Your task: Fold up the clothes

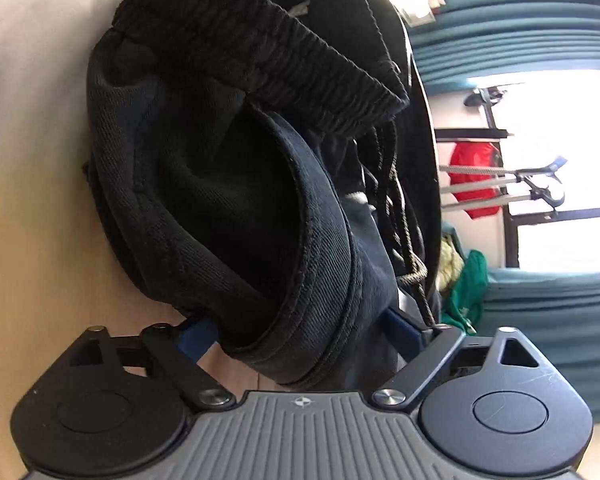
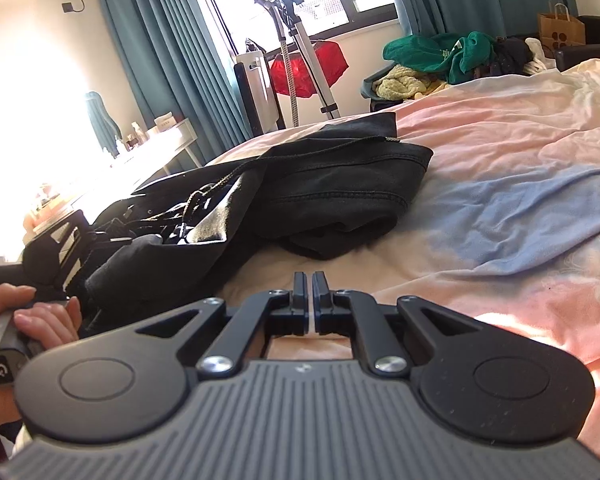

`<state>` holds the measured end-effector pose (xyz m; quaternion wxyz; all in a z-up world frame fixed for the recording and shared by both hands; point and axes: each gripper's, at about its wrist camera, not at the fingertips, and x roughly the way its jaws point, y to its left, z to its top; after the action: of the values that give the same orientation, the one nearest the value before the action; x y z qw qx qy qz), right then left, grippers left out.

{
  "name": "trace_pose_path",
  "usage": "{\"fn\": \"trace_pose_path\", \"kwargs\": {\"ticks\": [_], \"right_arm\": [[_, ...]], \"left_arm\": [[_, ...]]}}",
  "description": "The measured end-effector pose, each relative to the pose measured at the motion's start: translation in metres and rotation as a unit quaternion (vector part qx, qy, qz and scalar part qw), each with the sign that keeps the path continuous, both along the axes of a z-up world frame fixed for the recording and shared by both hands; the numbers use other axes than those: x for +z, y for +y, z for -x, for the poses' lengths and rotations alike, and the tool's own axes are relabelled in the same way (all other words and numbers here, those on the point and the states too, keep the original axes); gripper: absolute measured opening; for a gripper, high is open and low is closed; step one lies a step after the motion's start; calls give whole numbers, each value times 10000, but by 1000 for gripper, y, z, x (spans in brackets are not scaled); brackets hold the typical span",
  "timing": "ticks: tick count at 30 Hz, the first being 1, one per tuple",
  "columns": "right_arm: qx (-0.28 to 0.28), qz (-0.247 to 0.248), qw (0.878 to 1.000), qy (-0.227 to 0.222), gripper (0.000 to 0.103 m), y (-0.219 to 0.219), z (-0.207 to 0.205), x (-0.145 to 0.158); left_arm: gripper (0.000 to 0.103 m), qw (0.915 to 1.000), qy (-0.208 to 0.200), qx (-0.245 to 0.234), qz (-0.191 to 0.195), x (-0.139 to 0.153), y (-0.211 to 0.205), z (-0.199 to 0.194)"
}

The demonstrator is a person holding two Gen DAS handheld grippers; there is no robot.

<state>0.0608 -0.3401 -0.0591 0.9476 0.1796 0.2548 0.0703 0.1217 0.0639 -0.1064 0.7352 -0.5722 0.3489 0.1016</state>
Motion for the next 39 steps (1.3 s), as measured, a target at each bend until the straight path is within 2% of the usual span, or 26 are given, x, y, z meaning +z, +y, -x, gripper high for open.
{"fn": "trace_pose_path", "kwargs": {"ticks": [2, 5, 10, 14, 17, 19, 22, 25, 29, 30, 33, 35, 36, 38, 39], "right_arm": [[-106, 16, 9999, 43, 12, -4, -2, -3], [-245, -69, 9997, 65, 44, -12, -5, -7], [-338, -323, 9989, -53, 46, -22, -4, -7], [-480, -329, 9983, -89, 54, -29, 1, -5], [-576, -339, 9977, -123, 55, -33, 5, -3], [-630, -319, 9973, -177, 55, -35, 8, 0], [-654, -275, 9973, -214, 55, -35, 10, 3], [-623, -244, 9975, -221, 55, -34, 11, 5], [-554, -191, 9980, -241, 55, -32, 12, 8], [-529, -175, 9982, -242, 55, -32, 12, 8], [-482, -161, 9985, -207, 55, -31, 13, 10], [-454, -180, 9986, -219, 55, -31, 13, 11], [-454, -196, 9985, -214, 55, -31, 13, 12], [-455, -253, 9984, -198, 55, -32, 13, 13], [-445, -292, 9984, -204, 55, -33, 14, 15]], "left_arm": [[59, 9996, 152, 30, -219, 5, -1, -1], [28, 9983, 273, -81, -499, 15, 0, 2], [17, 9973, -226, -363, -603, 39, 12, 28], [15, 9951, -573, -407, -691, 68, 36, 65], [14, 9940, -693, -400, -744, 83, 63, 96], [14, 9939, -632, -379, -818, 81, 85, 121], [14, 9961, -258, -408, -745, 62, 111, 137], [15, 9935, -88, -763, -839, 42, 144, 145], [19, 9858, 11, -993, -1354, 19, 137, 148], [20, 9833, -14, -1075, -1466, 23, 133, 148], [31, 9748, -94, -1321, -1796, 34, 120, 149], [58, 9691, -115, -1452, -1992, 42, 116, 152], [62, 9638, -84, -1522, -2189, 50, 108, 142], [67, 9511, -55, -1721, -2563, 62, 100, 150], [72, 9416, -55, -1747, -2879, 66, 88, 148]]}}
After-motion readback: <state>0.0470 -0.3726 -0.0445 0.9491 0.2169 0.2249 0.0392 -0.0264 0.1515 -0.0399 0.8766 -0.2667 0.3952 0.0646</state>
